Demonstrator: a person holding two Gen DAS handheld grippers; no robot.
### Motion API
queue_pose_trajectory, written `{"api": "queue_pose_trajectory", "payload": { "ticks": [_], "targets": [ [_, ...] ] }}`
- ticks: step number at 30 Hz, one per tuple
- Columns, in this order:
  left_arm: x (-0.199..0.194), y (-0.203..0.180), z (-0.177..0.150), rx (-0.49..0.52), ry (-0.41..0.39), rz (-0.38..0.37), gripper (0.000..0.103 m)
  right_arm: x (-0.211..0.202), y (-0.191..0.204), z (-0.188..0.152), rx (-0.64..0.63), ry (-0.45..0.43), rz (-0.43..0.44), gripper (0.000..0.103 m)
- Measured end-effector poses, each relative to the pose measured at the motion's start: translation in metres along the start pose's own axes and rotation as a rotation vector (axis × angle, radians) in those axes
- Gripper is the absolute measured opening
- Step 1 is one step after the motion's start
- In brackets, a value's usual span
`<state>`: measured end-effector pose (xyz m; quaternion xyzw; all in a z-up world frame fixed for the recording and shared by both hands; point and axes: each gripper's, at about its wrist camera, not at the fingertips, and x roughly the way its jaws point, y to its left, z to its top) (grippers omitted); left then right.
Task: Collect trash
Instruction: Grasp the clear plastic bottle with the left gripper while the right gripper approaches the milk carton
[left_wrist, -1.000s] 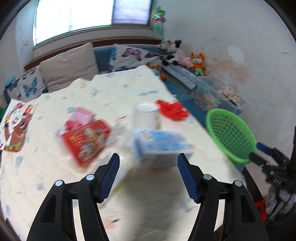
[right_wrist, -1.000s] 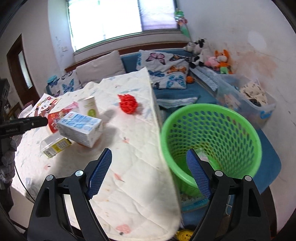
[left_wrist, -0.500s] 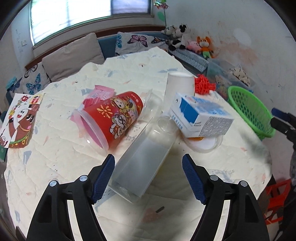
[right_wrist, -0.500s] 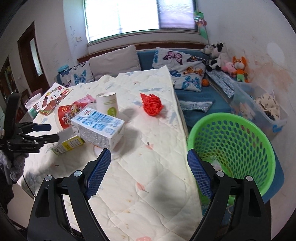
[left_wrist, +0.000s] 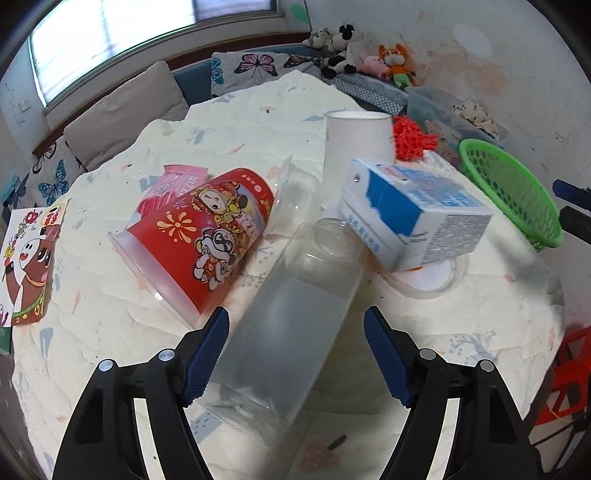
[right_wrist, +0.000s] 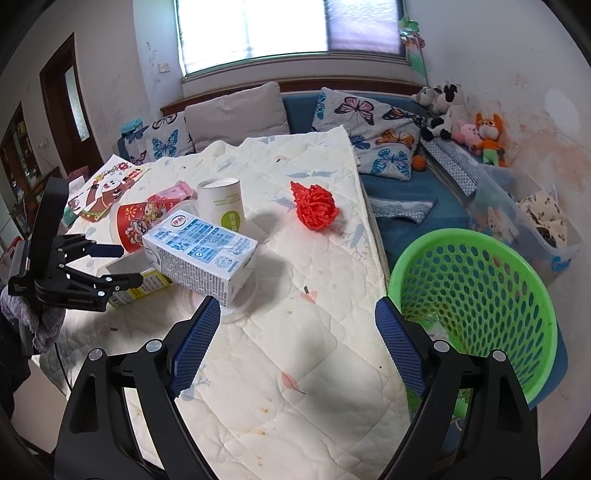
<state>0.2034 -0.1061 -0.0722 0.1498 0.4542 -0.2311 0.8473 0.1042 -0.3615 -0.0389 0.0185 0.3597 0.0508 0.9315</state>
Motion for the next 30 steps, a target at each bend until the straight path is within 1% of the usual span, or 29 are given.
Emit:
{"api": "queue_pose_trajectory", "payload": {
  "ticks": [9, 14, 16, 17, 18, 21, 23, 25, 27, 30],
  "targets": [
    [0.015, -0.002, 0.004, 0.035, 0.046, 0.008, 0.076, 0.010, 0.006, 0.003, -0.035, 0.020, 0.016, 0.086],
    [0.023, -0.005, 0.006, 0.058, 0.060, 0.017, 0.076, 0.016, 0.012, 0.007, -0.077, 0.037, 0.037, 0.086],
    [0.025, -0.004, 0.006, 0.059, 0.064, 0.018, 0.073, 0.018, 0.016, 0.009, -0.100, 0.044, 0.047, 0.086],
    [0.025, -0.004, 0.006, 0.060, 0.063, 0.020, 0.069, 0.019, 0.016, 0.010, -0.103, 0.049, 0.060, 0.086],
    [0.025, -0.004, 0.007, 0.058, 0.062, 0.020, 0.069, 0.021, 0.017, 0.012, -0.102, 0.057, 0.077, 0.086],
    [0.024, -0.004, 0.006, 0.061, 0.054, 0.016, 0.067, 0.027, 0.021, 0.016, -0.130, 0.069, 0.081, 0.086],
    [0.023, -0.006, 0.005, 0.069, 0.046, 0.026, 0.066, 0.031, 0.024, 0.018, -0.143, 0.079, 0.099, 0.086],
    [0.021, -0.008, 0.003, 0.073, 0.041, 0.025, 0.063, 0.035, 0.027, 0.021, -0.158, 0.087, 0.097, 0.086],
    [0.018, -0.009, 0.002, 0.064, 0.047, 0.021, 0.060, 0.038, 0.028, 0.024, -0.163, 0.094, 0.114, 0.086],
    [0.012, -0.010, 0.000, 0.055, 0.052, 0.011, 0.057, 0.042, 0.034, 0.028, -0.190, 0.102, 0.133, 0.086]
  ]
}}
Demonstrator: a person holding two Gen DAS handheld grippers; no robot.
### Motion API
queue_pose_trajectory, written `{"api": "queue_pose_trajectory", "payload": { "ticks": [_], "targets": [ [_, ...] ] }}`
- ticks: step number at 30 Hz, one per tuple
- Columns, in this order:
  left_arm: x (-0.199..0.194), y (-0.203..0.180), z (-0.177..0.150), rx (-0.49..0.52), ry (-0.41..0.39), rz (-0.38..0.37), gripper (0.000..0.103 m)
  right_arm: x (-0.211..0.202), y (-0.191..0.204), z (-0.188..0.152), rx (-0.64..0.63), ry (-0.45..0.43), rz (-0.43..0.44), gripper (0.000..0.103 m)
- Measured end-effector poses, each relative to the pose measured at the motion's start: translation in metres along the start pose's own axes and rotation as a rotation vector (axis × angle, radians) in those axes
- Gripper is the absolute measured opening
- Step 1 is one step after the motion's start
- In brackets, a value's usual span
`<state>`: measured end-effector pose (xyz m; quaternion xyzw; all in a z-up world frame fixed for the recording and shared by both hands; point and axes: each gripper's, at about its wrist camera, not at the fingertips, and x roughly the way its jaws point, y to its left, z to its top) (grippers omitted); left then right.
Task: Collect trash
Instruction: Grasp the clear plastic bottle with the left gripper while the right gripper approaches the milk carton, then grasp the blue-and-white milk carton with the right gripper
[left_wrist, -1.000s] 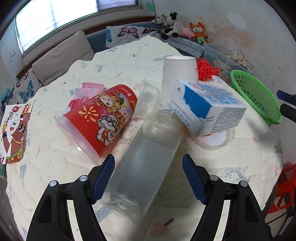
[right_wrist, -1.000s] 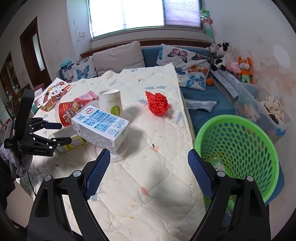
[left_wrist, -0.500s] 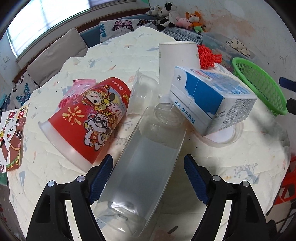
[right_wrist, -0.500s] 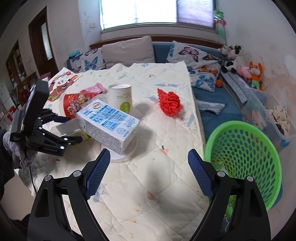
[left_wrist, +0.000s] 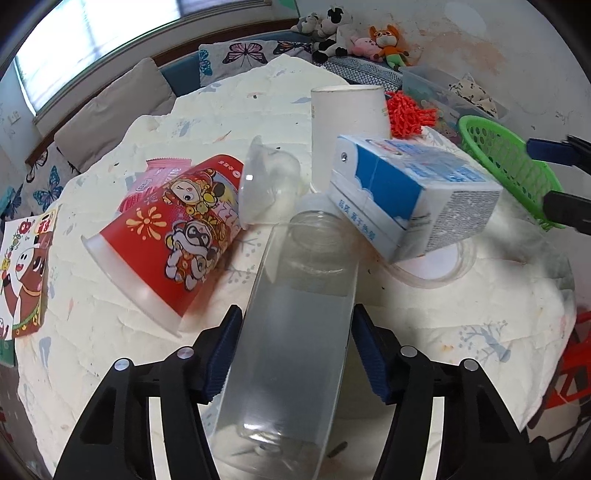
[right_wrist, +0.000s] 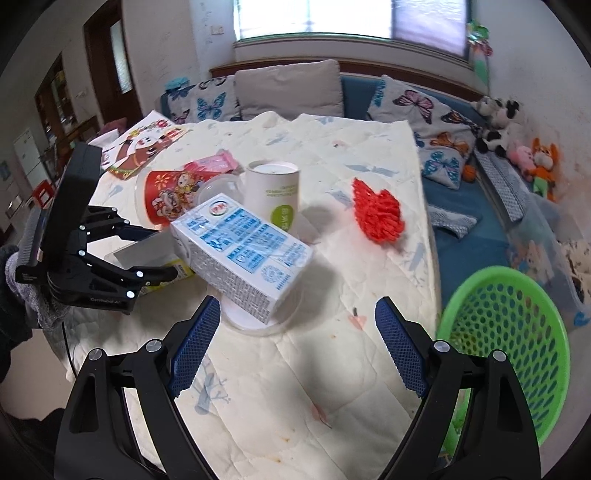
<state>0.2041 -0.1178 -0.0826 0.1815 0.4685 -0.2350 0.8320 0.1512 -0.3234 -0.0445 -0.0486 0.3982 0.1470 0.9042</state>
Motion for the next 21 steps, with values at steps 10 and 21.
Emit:
{"api": "queue_pose_trajectory", "payload": {
  "ticks": [10, 21],
  "targets": [
    [-0.028, 0.006, -0.015, -0.068, -0.002, -0.031, 0.055, 0.030, 0.015, 0.022, -0.135, 0.055, 0.082, 0.089],
    [-0.055, 0.024, -0.034, -0.137, -0.044, -0.036, 0.055, 0.076, 0.028, 0.049, -0.303, 0.146, 0.189, 0.091]
  ]
}}
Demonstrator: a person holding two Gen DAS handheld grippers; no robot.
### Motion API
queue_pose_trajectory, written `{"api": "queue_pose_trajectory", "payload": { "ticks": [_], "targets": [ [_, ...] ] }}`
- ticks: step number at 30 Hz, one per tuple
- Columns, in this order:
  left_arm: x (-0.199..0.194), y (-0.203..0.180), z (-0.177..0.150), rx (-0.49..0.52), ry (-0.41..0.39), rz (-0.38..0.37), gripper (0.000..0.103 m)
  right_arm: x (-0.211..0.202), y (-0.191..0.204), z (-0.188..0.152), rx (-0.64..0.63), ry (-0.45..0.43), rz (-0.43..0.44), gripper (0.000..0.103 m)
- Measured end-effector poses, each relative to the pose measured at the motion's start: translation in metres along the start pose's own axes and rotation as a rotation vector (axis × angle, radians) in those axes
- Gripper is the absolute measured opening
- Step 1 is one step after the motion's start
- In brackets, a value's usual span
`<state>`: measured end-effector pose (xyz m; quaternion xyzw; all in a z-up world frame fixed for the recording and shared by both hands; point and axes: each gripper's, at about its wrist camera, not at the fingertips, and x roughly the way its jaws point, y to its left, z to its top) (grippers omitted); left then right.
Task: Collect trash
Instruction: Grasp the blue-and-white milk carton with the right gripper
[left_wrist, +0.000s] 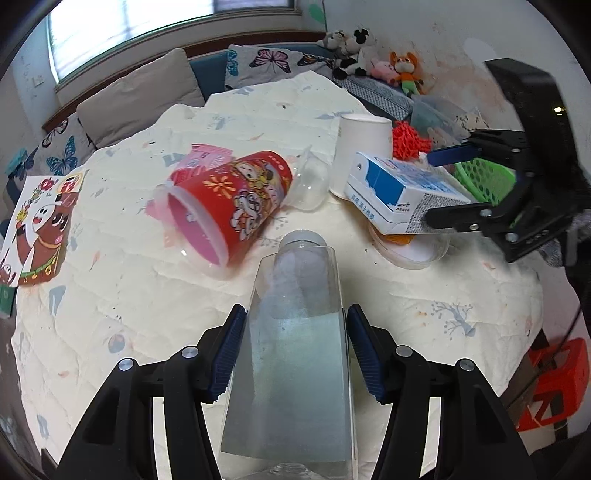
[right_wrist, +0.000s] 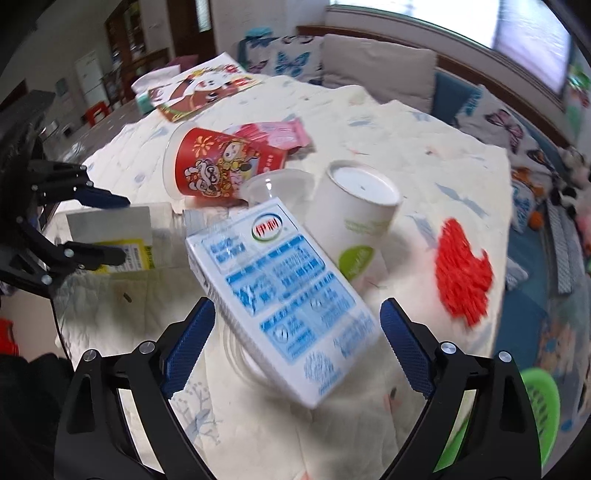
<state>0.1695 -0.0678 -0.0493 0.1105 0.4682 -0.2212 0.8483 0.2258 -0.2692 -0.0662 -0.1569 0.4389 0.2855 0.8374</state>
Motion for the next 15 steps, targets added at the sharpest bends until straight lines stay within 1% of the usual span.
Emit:
{"api": "queue_pose_trajectory", "payload": {
  "ticks": [1, 4, 7, 11, 12, 15],
  "targets": [
    [-0.001, 0.002, -0.001, -0.004, -0.002, -0.001, 0.055, 0.005, 0.000, 0.004, -0.017, 0.010, 0.025, 0.091],
    [-0.002, 0.005, -0.003, -0.015, -0.007, -0.002, 0.055, 0.013, 0.000, 0.010, -0.050, 0.030, 0.063, 0.093],
    [-0.003, 0.007, -0.005, -0.023, -0.009, -0.001, 0.055, 0.019, -0.001, 0.013, -0.081, 0.045, 0.081, 0.095],
    [-0.001, 0.010, -0.006, -0.031, -0.007, -0.003, 0.055, 0.027, -0.001, 0.015, -0.119, 0.082, 0.125, 0.095],
    [-0.001, 0.010, -0.007, -0.033, -0.007, -0.003, 0.055, 0.030, 0.000, 0.015, -0.130, 0.090, 0.124, 0.095],
    [0.000, 0.011, -0.008, -0.038, -0.006, -0.004, 0.055, 0.032, 0.001, 0.015, -0.131, 0.099, 0.140, 0.097]
  ]
}}
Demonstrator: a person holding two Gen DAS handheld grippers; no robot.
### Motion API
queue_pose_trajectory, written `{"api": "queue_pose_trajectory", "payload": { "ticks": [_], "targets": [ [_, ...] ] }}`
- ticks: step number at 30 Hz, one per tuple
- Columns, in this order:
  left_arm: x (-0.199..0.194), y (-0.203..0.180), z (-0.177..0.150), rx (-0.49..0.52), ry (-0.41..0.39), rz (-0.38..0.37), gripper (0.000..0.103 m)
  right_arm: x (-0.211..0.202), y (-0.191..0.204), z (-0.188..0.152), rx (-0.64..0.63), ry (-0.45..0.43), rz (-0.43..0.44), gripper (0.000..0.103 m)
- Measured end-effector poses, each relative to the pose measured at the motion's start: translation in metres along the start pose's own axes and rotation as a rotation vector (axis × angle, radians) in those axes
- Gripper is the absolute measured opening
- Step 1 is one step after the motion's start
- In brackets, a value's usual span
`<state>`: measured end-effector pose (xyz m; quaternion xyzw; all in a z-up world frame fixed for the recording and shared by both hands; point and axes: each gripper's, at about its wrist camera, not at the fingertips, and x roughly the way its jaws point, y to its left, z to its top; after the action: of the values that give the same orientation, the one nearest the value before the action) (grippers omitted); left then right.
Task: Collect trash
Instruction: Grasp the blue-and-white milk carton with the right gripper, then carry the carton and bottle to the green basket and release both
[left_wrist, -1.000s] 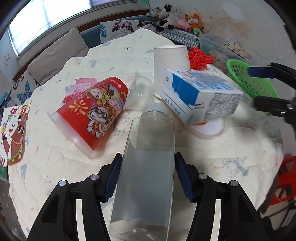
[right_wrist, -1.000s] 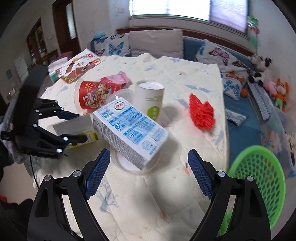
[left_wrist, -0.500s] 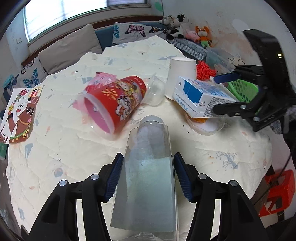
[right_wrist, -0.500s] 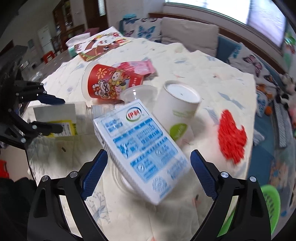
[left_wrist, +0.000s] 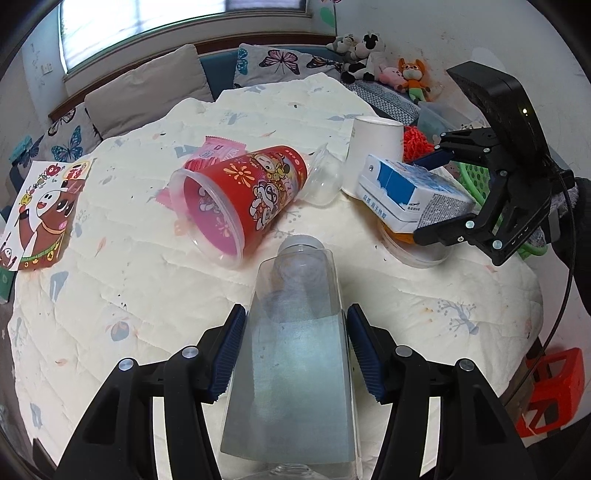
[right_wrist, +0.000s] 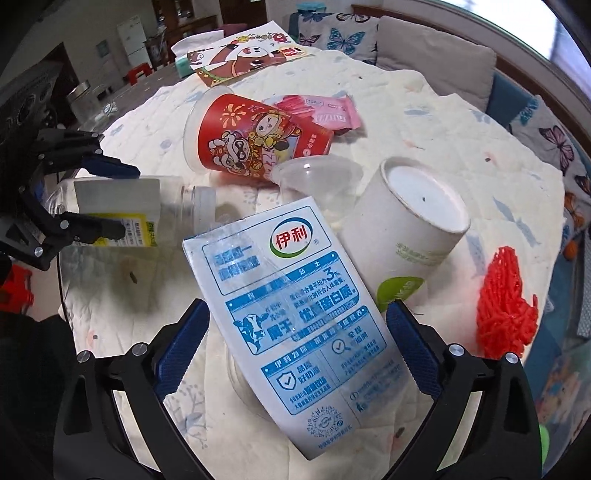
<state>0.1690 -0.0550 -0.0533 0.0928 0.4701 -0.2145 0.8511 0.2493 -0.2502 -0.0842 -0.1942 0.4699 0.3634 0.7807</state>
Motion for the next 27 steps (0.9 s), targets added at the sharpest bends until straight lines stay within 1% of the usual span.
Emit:
{"api": "queue_pose_trajectory", "payload": {
  "ticks": [3, 4, 7, 8, 10, 14, 17, 18, 23, 27],
  "targets": [
    [0.000, 0.001, 0.000, -0.004, -0.002, -0.002, 0.055, -0.006, 0.000, 0.000, 0.019, -0.012, 0.028, 0.096],
    [0.000, 0.001, 0.001, -0.003, -0.003, -0.001, 0.055, -0.009, 0.001, 0.000, 0.022, -0.016, 0.030, 0.095],
    [-0.001, 0.000, 0.001, -0.001, -0.006, 0.000, 0.055, -0.014, 0.010, 0.000, 0.003, -0.008, 0.028, 0.093],
    [-0.001, 0.001, 0.001, -0.003, -0.007, -0.001, 0.055, -0.015, 0.014, -0.001, -0.010, -0.002, 0.016, 0.093],
    [-0.001, 0.001, 0.001, -0.003, -0.007, 0.000, 0.055, -0.015, 0.020, -0.002, -0.027, 0.019, 0.018, 0.086],
    [-0.001, 0.000, 0.000, -0.003, -0.007, 0.000, 0.055, -0.010, 0.029, -0.003, -0.050, 0.035, 0.002, 0.079],
    [-0.001, 0.000, 0.000, -0.005, -0.007, -0.001, 0.055, -0.004, 0.028, -0.004, -0.039, 0.037, -0.023, 0.073],
    [-0.002, -0.001, 0.000, -0.003, -0.009, 0.000, 0.055, -0.003, 0.028, -0.005, -0.027, 0.038, -0.025, 0.073],
    [-0.008, -0.003, -0.001, -0.003, -0.025, -0.002, 0.055, -0.012, 0.033, -0.011, 0.009, 0.000, -0.079, 0.073],
    [-0.018, -0.010, -0.002, 0.003, -0.046, -0.014, 0.054, -0.033, 0.035, -0.021, 0.076, -0.065, -0.108, 0.073]
  ]
}}
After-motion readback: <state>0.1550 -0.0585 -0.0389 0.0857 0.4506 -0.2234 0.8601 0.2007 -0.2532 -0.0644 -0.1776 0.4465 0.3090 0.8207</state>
